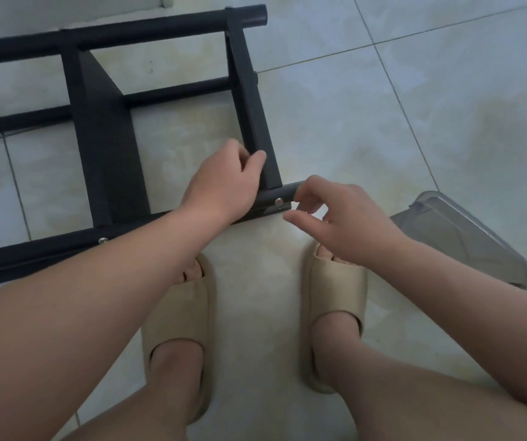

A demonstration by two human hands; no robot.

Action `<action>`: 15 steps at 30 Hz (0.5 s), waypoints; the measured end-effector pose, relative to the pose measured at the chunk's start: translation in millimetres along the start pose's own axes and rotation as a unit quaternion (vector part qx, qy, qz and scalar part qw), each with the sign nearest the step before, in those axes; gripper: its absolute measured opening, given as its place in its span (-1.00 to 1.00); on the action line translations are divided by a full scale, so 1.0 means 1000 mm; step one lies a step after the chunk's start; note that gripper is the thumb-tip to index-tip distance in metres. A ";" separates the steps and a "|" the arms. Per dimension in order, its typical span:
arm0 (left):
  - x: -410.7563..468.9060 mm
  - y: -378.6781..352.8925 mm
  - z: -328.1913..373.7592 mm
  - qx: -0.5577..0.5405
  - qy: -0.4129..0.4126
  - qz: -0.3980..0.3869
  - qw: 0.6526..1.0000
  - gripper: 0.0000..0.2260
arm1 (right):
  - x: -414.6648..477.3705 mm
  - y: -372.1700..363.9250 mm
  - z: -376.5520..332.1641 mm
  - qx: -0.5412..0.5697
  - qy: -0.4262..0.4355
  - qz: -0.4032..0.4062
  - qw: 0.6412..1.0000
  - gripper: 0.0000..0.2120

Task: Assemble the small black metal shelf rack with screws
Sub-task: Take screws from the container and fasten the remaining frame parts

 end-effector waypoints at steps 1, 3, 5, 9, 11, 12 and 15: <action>-0.004 0.007 0.005 0.001 -0.012 0.036 0.999 -0.75 | -0.008 0.001 0.005 -0.001 0.008 -0.006 1.000 -0.76; -0.014 0.015 0.025 0.037 -0.072 0.094 0.992 -0.82 | -0.026 0.006 0.020 -0.019 0.001 -0.003 1.000 -0.73; -0.029 0.010 0.054 0.059 -0.152 0.104 0.981 -0.88 | -0.044 0.014 0.036 -0.038 -0.016 0.013 0.999 -0.70; -0.048 -0.035 0.106 0.080 -0.231 -0.047 0.968 -0.95 | -0.074 0.028 0.068 -0.060 -0.050 0.041 0.996 -0.69; -0.047 -0.065 0.118 0.084 -0.192 -0.160 0.965 -0.91 | -0.086 0.033 0.087 -0.061 -0.067 0.047 0.995 -0.69; -0.047 -0.081 0.120 0.090 -0.160 -0.214 0.960 -0.88 | -0.092 0.035 0.097 -0.062 -0.073 0.049 0.994 -0.69; -0.048 -0.121 0.122 0.151 -0.093 -0.325 0.929 -0.77 | -0.103 0.035 0.126 -0.051 -0.088 0.059 0.993 -0.72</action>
Point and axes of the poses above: each hand's wrist, its own x-axis towards the middle knuckle, its own y-axis out of the back of the hand, z = x × y, the point moved 7 cm from there along x, towards the middle knuckle, and after that the axes turned 12 degrees about -z, right-handed, at the moved point
